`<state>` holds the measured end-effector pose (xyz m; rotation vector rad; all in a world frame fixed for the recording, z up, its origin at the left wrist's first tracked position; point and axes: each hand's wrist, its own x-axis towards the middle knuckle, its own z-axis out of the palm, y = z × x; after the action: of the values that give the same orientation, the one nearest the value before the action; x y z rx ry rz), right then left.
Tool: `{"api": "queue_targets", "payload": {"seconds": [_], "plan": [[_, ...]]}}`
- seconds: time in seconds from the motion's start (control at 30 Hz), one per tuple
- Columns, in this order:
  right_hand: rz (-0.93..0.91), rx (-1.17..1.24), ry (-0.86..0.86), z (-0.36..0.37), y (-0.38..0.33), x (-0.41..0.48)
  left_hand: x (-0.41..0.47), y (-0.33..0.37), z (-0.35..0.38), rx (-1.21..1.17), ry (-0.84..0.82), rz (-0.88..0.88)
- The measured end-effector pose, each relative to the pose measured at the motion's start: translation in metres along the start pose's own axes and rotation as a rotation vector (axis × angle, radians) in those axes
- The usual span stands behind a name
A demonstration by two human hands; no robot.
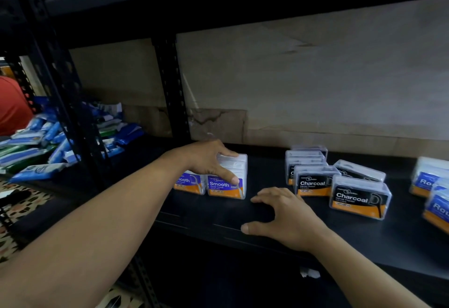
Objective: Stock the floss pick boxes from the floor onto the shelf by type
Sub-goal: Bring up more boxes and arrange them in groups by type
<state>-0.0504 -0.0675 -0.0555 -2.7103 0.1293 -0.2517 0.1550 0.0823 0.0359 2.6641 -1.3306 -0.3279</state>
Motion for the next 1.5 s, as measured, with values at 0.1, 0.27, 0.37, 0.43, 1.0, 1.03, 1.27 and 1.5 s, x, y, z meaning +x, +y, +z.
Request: {"api": "queue_targets", "payload": {"seconds": [0.1, 0.27, 0.37, 0.43, 1.0, 1.03, 1.27, 1.5], "plan": [[-0.001, 0.004, 0.001, 0.0, 0.0, -0.001, 0.0, 0.002, 0.001, 0.017, 0.006, -0.018], [0.006, 0.007, -0.001, -0.001, -0.001, 0.0, -0.003, 0.0, -0.002, -0.005, -0.001, 0.025], [0.005, 0.016, 0.003, 0.0, 0.0, 0.0, -0.003, -0.006, -0.001, 0.008, -0.001, 0.047], [0.002, 0.015, 0.009, 0.001, 0.001, -0.001, 0.0, -0.011, 0.001, 0.028, 0.009, 0.06], [0.005, 0.022, 0.018, 0.001, 0.0, 0.0, 0.006, -0.017, 0.005, 0.014, 0.005, 0.061], [0.004, 0.023, 0.02, 0.001, 0.0, 0.0, 0.005, -0.017, 0.005, 0.013, 0.009, 0.059], [0.008, 0.014, 0.0, 0.001, 0.001, 0.001, 0.001, -0.019, 0.003, 0.045, 0.054, 0.095], [0.007, 0.015, 0.007, 0.002, 0.002, 0.001, -0.005, -0.017, 0.004, 0.09, 0.157, 0.177]]}}
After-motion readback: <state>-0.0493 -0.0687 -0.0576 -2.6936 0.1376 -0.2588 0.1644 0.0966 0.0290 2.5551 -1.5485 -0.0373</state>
